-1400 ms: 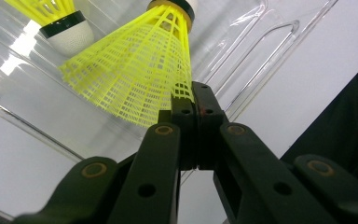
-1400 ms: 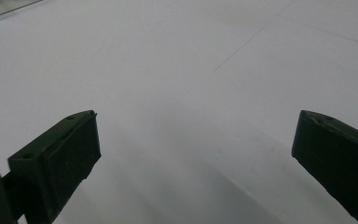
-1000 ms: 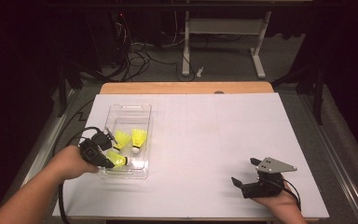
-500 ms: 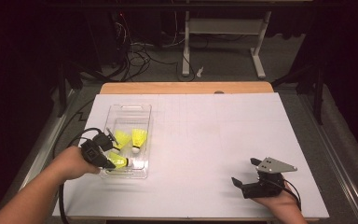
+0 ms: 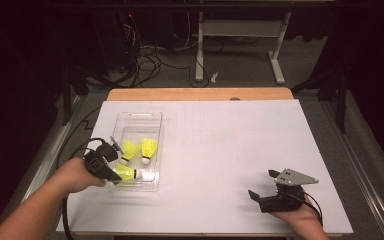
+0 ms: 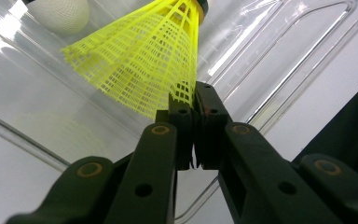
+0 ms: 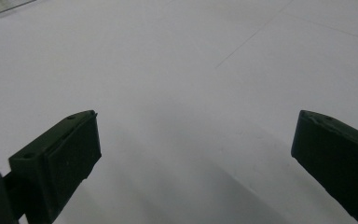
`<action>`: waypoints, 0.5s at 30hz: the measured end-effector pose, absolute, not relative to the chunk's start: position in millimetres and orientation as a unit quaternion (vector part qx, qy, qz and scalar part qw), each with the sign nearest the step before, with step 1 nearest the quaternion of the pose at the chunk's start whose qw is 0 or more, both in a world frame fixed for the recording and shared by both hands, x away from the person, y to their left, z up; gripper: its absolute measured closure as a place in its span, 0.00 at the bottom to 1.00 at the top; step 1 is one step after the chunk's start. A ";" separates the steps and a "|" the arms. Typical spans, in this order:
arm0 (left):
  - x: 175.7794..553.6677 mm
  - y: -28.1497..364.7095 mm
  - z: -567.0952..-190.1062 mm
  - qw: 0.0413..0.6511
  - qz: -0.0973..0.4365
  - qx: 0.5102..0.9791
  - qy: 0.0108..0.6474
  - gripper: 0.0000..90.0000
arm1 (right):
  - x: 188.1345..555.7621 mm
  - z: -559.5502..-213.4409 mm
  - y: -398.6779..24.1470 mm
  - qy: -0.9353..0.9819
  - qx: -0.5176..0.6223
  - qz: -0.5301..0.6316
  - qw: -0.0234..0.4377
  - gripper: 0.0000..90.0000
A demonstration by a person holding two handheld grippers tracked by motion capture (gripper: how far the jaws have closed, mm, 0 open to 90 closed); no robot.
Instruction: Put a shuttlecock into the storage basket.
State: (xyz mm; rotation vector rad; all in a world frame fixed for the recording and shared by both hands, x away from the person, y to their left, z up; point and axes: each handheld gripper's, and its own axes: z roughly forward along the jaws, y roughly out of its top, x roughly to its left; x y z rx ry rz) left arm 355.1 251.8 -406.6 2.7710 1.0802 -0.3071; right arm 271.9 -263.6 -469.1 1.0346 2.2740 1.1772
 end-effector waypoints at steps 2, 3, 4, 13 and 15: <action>355.7 252.4 -406.1 0.077 -0.103 0.922 0.365 0.95 | 271.9 -469.1 -263.7 0.808 0.368 0.419 0.189 0.02; 355.8 252.7 -405.7 0.076 -0.104 0.921 0.366 0.94 | 271.9 -469.0 -263.8 0.808 0.369 0.419 0.189 0.02; 356.1 253.3 -405.0 0.077 -0.104 0.920 0.369 0.93 | 272.0 -469.0 -263.9 0.808 0.368 0.419 0.189 0.02; 356.6 255.8 -400.5 0.083 -0.103 0.914 0.385 0.86 | 271.8 -468.7 -263.8 0.808 0.368 0.419 0.189 0.02; 356.9 256.1 -399.5 0.084 -0.102 0.912 0.389 0.83 | 271.7 -468.6 -263.7 0.808 0.368 0.419 0.189 0.02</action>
